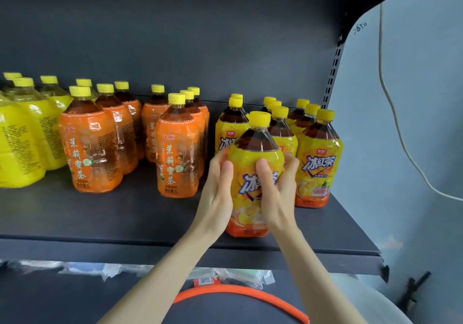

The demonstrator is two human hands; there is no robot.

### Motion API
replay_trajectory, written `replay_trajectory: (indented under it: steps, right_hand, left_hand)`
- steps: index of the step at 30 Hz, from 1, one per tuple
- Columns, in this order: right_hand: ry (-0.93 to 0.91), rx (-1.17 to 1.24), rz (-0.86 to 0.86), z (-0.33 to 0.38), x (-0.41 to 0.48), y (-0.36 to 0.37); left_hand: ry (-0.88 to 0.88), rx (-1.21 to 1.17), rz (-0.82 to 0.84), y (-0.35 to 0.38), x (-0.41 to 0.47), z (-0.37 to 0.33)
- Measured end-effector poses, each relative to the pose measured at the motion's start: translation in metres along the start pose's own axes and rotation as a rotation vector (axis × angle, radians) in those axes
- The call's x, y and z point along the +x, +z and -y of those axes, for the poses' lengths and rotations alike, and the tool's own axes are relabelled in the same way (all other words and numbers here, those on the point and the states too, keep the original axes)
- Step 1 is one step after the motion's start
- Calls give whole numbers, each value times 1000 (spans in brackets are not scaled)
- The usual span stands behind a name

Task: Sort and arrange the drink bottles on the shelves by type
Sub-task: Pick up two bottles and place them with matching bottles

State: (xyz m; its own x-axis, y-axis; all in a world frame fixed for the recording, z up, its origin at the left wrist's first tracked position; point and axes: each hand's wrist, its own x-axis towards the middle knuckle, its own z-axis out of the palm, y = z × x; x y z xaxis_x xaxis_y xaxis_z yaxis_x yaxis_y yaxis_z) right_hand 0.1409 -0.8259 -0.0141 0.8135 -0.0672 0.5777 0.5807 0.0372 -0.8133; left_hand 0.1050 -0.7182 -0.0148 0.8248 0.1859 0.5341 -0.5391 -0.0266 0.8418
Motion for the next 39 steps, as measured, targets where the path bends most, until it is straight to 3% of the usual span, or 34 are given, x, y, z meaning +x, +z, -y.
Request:
replay_trajectory:
  steps: [9, 12, 17, 24, 39]
  right_hand:
    - [33, -92, 128, -2, 4, 27]
    - [-20, -287, 118, 1, 6, 11]
    - [-272, -605, -55, 2, 36, -21]
    - [-416, -1047, 20, -22, 64, -32]
    - [-500, -1069, -25, -29, 67, -34]
  left_hand:
    - [87, 138, -170, -10, 12, 17]
    - [82, 141, -220, -10, 17, 23]
    - [33, 100, -243, -12, 29, 31]
    - [35, 102, -210, -12, 46, 40]
    - [-6, 141, -149, -17, 79, 65]
